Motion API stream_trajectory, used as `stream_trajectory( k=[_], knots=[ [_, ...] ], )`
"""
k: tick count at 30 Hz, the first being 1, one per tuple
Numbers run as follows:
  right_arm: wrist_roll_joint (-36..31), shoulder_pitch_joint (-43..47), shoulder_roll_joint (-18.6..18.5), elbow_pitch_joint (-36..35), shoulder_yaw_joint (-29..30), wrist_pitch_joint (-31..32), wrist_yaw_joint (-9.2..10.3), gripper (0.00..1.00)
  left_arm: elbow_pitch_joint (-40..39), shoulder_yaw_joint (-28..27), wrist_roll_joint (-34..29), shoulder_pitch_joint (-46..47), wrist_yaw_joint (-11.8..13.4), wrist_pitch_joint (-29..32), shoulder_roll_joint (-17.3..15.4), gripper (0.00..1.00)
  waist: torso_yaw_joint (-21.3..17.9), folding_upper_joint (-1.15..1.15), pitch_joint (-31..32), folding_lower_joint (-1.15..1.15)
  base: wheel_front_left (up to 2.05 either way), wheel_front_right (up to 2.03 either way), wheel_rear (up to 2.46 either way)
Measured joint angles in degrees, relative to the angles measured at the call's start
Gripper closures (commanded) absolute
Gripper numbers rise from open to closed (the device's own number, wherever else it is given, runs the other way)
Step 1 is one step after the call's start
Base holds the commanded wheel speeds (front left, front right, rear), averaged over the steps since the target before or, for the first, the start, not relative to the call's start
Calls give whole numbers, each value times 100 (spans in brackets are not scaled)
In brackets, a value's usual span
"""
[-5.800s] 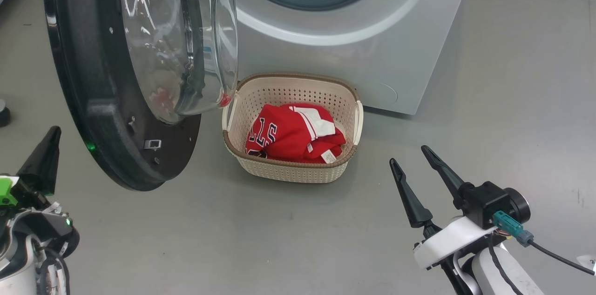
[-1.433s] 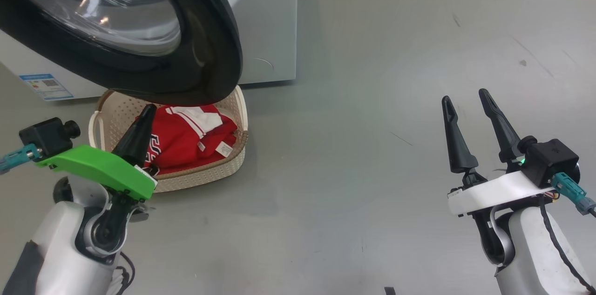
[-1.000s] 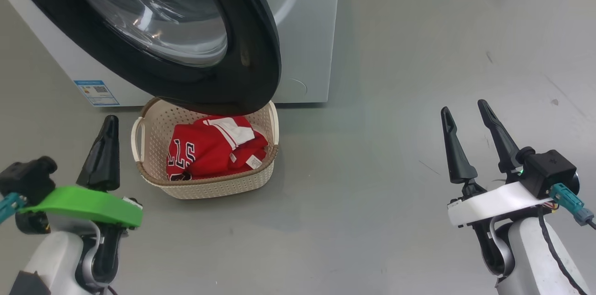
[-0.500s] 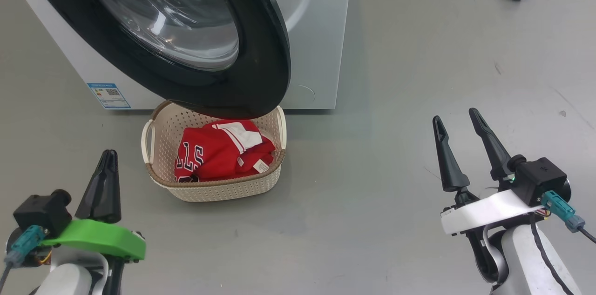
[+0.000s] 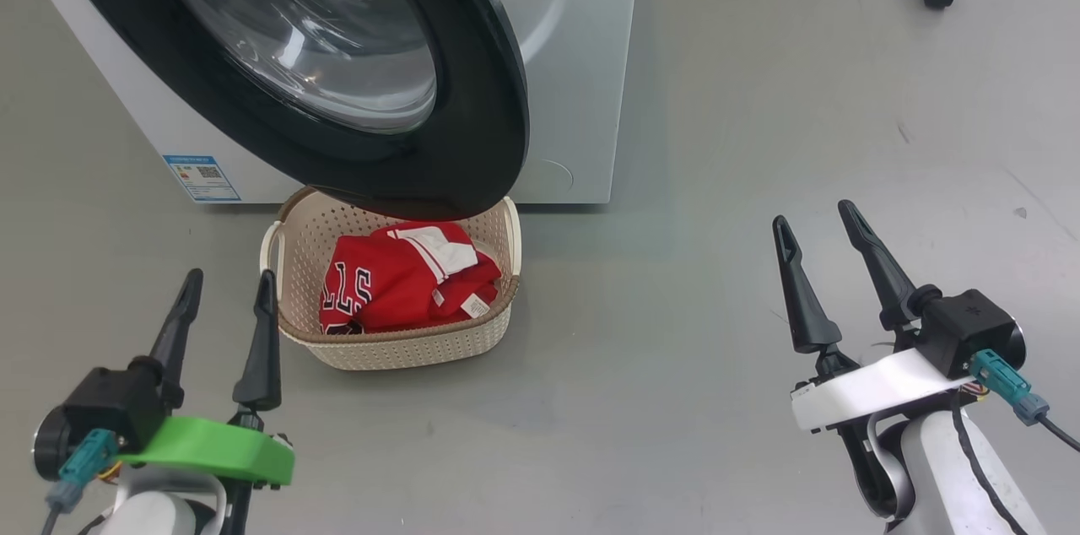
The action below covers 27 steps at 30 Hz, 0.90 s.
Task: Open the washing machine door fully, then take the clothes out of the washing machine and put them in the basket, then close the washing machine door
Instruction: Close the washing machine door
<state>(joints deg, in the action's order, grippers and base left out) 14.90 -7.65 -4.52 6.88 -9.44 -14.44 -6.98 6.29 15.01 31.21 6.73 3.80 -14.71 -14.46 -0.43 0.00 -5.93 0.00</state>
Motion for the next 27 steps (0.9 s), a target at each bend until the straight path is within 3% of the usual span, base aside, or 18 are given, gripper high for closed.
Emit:
stream_trajectory(
  k=[27],
  knots=[
    [-41,117,-7,22,-85,0,-1,0,-193,-241,-520,-477,-5,0,447,0,10,0,58,0,0,0,0]
  ],
)
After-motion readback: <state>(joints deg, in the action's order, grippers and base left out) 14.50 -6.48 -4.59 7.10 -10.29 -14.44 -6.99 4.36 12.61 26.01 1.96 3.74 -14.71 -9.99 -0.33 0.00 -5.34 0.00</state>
